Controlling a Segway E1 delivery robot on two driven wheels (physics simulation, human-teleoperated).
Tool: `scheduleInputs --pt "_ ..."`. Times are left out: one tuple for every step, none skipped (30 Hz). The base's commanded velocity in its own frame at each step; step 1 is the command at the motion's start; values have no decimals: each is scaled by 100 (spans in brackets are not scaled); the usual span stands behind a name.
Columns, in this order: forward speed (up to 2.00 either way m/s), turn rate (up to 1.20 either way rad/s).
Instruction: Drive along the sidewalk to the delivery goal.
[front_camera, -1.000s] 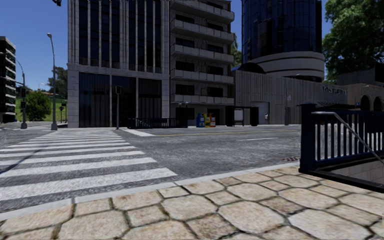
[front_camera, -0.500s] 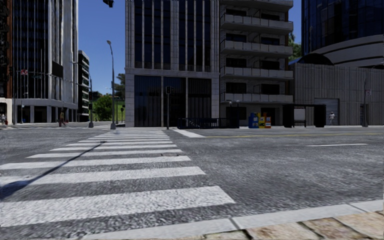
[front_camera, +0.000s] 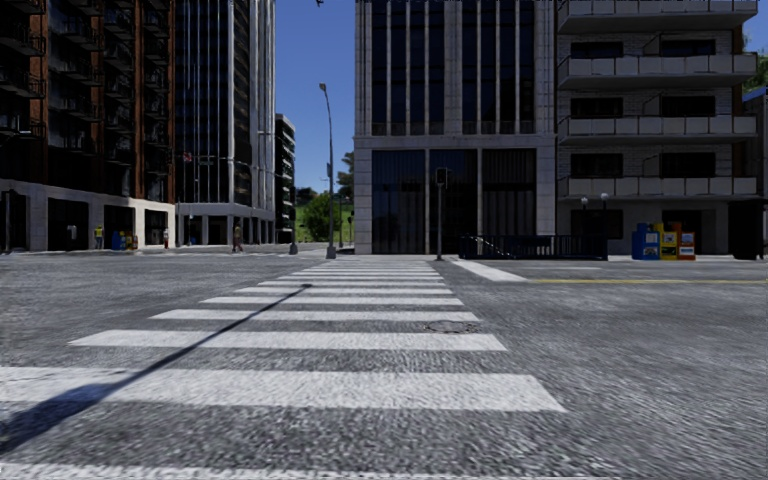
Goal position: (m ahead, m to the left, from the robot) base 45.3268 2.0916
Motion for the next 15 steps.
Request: scheduleInputs --pt "178 72" --pt "178 72" --pt "178 72" --pt "178 72" --pt "178 72" --pt "179 50" --pt "179 50" --pt "188 27" --pt "200 12" --pt "200 12" --pt "200 0" --pt "200 0" --pt "200 0" --pt "200 0" --pt "200 0"
